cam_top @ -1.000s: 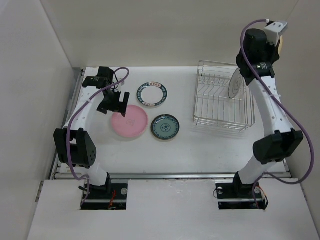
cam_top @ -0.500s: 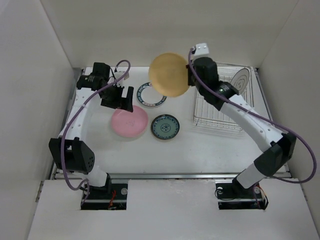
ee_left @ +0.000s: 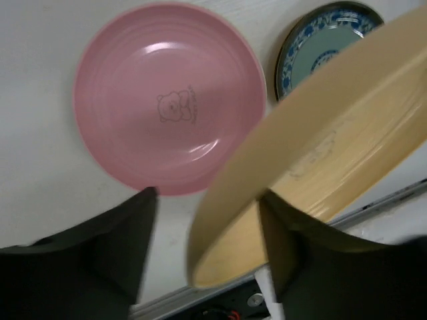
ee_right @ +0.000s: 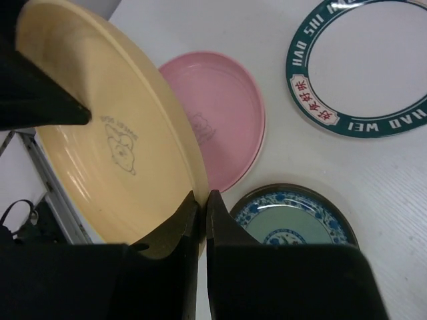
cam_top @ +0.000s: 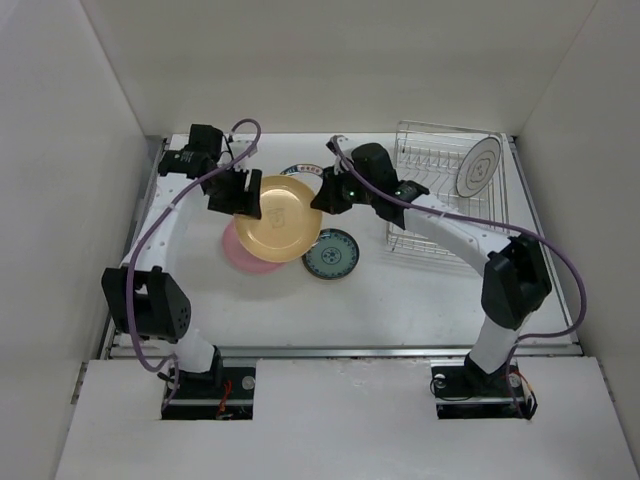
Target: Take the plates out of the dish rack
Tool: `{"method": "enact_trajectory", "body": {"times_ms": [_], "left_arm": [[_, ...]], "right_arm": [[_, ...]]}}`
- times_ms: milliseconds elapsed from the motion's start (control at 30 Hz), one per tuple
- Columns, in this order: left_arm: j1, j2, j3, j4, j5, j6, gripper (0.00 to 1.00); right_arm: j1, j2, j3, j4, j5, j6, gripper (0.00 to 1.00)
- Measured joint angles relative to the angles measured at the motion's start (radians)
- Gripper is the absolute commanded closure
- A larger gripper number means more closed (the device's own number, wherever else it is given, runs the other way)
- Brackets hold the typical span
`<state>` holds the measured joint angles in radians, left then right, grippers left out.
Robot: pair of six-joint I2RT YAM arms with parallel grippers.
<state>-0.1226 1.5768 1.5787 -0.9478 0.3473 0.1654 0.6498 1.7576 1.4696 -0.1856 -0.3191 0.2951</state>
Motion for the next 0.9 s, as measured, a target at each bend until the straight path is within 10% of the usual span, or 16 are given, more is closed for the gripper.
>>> {"method": "enact_trajectory", "body": {"times_ms": [167, 433, 600, 900], "left_arm": [[0.0, 0.059, -0.001, -0.043, 0.016, -0.01, 1.0], [-0.006, 0.079, -0.002, -0.103, -0.057, -0.016, 1.0], [0.034, 0.091, -0.003, -0.096, -0.12, -0.013, 1.0], [0.159, 0.287, 0.016, -0.071, -0.153, 0.007, 1.0]], "right_arm": [[0.001, 0.069, -0.016, 0.044, -0.027, 0.018, 1.0], [0.005, 0.164, -0.001, 0.064, -0.078, 0.038, 0.97], [0.01, 0.195, 0.058, 0.048, -0.111, 0.069, 0.48], [0.035, 0.167, 0.128, 0.008, -0.093, 0.067, 0.4]]}}
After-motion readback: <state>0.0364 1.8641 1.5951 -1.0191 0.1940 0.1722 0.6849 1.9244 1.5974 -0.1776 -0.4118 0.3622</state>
